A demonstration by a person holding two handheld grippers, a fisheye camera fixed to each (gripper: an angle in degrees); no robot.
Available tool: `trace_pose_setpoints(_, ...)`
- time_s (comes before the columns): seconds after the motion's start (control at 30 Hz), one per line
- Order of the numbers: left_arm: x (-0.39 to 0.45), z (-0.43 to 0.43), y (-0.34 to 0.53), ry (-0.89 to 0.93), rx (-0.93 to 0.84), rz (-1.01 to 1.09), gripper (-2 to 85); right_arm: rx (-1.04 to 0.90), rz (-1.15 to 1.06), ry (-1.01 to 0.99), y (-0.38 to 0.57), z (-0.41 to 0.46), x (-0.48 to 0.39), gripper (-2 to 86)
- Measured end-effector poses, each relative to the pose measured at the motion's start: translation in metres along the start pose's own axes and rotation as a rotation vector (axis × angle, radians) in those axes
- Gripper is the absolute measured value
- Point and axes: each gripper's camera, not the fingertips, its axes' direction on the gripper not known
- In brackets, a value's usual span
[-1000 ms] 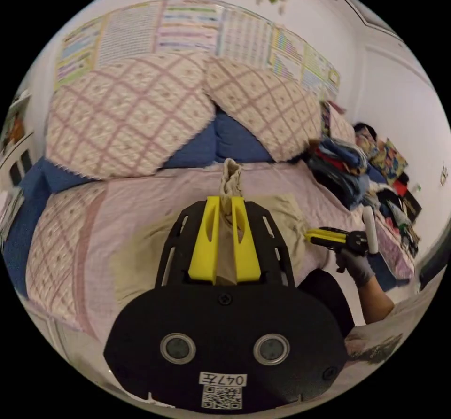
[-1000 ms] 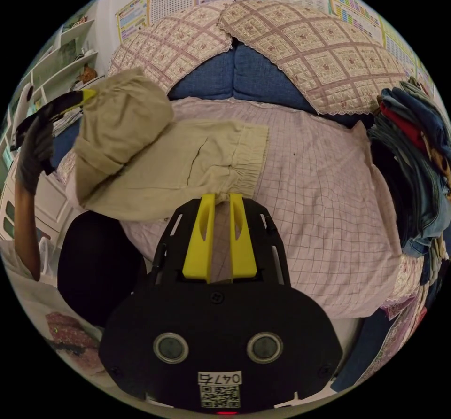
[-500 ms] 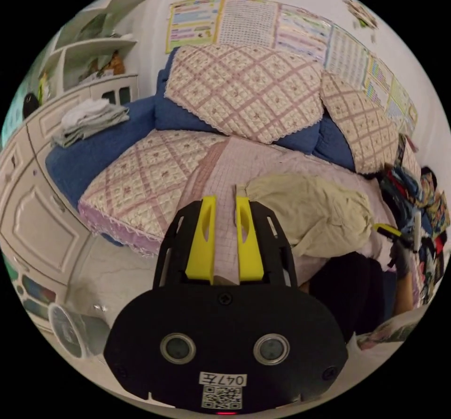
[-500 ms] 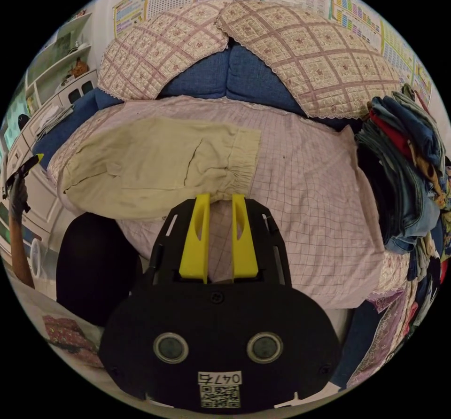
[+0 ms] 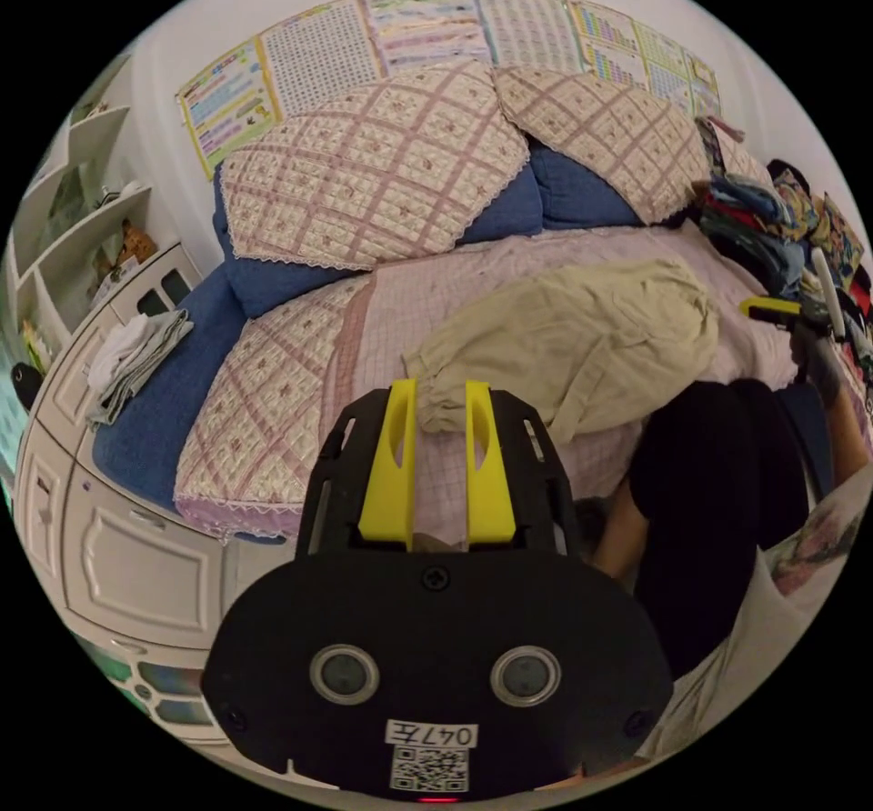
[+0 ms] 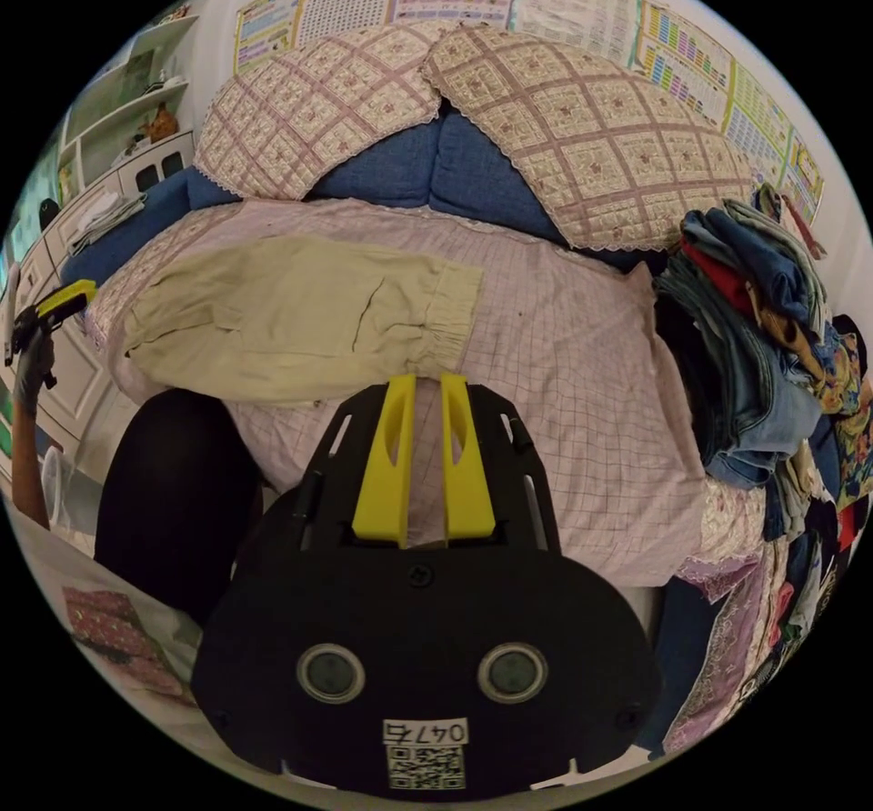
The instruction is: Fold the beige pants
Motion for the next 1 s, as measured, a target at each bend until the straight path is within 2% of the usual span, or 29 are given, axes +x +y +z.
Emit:
trace_pose_setpoints(0.17, 0.036, -0.024, -0.001, -0.028, -0.018, 0.092, 8.0, 0.060, -0.024, -0.003, 0.000, -0.013, -0.022, 0.8)
trace_pose_setpoints(0.3, 0.058, -0.038, 0.000, -0.002, -0.015, 0.134, 8.0, 0.299, -0.055, 0.103, 0.008, -0.042, -0.046, 0.7)
trace_pose_setpoints(0.43, 0.097, -0.048, 0.014, -0.024, -0.015, 0.239, 9.0, 0.028, -0.195, 0.024, -0.004, -0.012, -0.068, 3.9)
trace_pose_setpoints(0.57, 0.149, -0.057, 0.039, -0.113, 0.027, 0.356, 11.6, 0.073, -0.353, -0.004, 0.008, -0.013, -0.100, 5.7)
trace_pose_setpoints(0.73, 0.186, -0.061, 0.052, -0.070, 0.032, 0.416, 11.8, 0.065, -0.539, 0.011, 0.011, 0.001, -0.144, 6.8)
trace_pose_setpoints(0.9, 0.215, -0.060, 0.063, -0.103, 0.022, 0.456, 11.8, 0.061, -0.640, 0.050, 0.004, 0.013, -0.174, 6.5)
trace_pose_setpoints(1.0, 0.230, -0.059, 0.071, -0.139, 0.015, 0.466, 10.5, 0.066, -0.634, 0.092, -0.004, 0.017, -0.183, 2.8)
